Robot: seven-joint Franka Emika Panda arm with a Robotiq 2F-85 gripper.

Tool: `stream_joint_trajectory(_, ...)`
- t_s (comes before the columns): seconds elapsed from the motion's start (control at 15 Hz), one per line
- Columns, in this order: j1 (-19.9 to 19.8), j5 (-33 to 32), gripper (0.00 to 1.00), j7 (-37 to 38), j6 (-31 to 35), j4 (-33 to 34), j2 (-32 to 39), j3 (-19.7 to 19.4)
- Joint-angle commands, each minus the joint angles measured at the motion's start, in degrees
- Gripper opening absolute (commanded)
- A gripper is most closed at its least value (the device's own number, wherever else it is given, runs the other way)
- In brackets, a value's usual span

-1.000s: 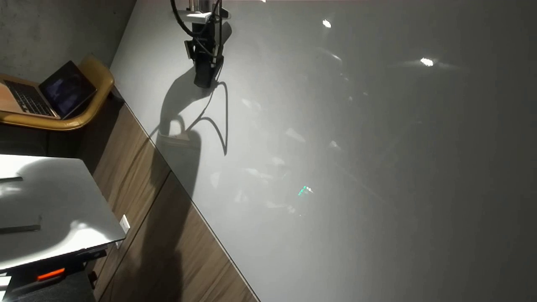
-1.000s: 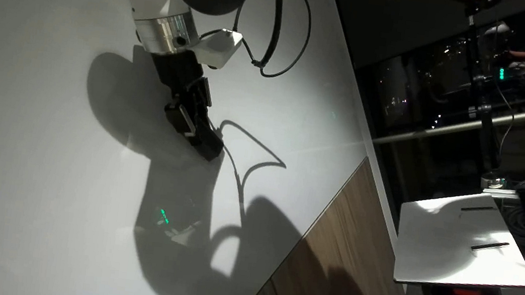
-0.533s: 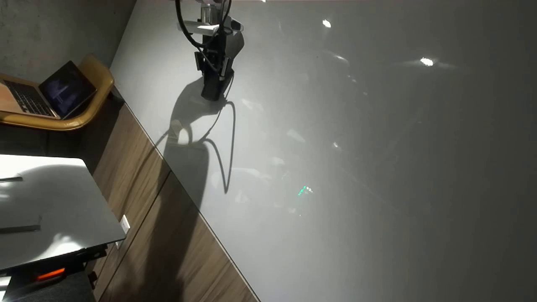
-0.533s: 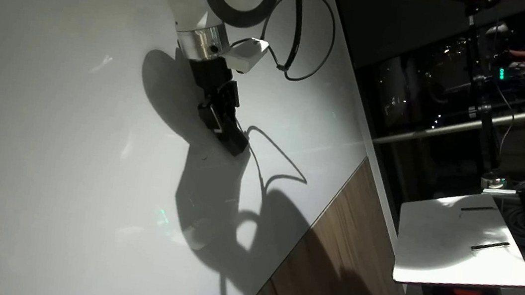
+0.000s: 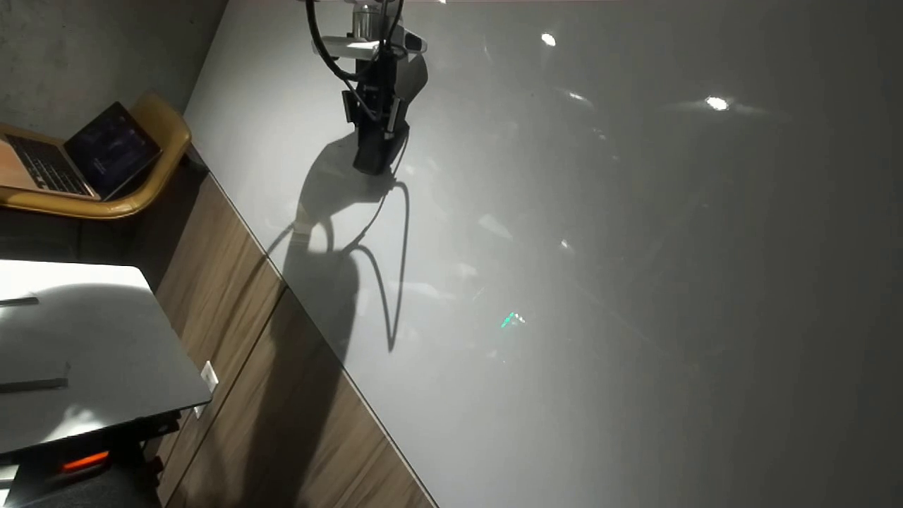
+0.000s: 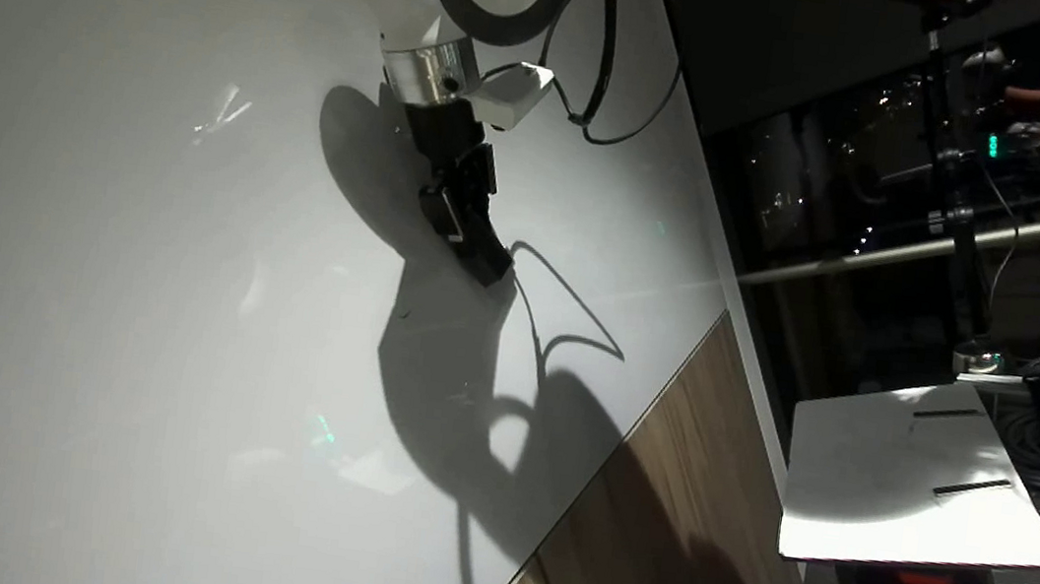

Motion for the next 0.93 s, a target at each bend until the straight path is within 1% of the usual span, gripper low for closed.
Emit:
stream_joint_trajectory(0.0,1.3,-2.1,0.3,1.5,3.9,5.3,5.0,1.2)
stream_joint_trajectory(0.33,4.7,-3.8,0.3,3.9,3.1,10.1,9.3,2.3)
stream_joint_trajectory(0.87,13.2,-11.3,0.3,4.6,-0.5,18.9,15.9,3.3)
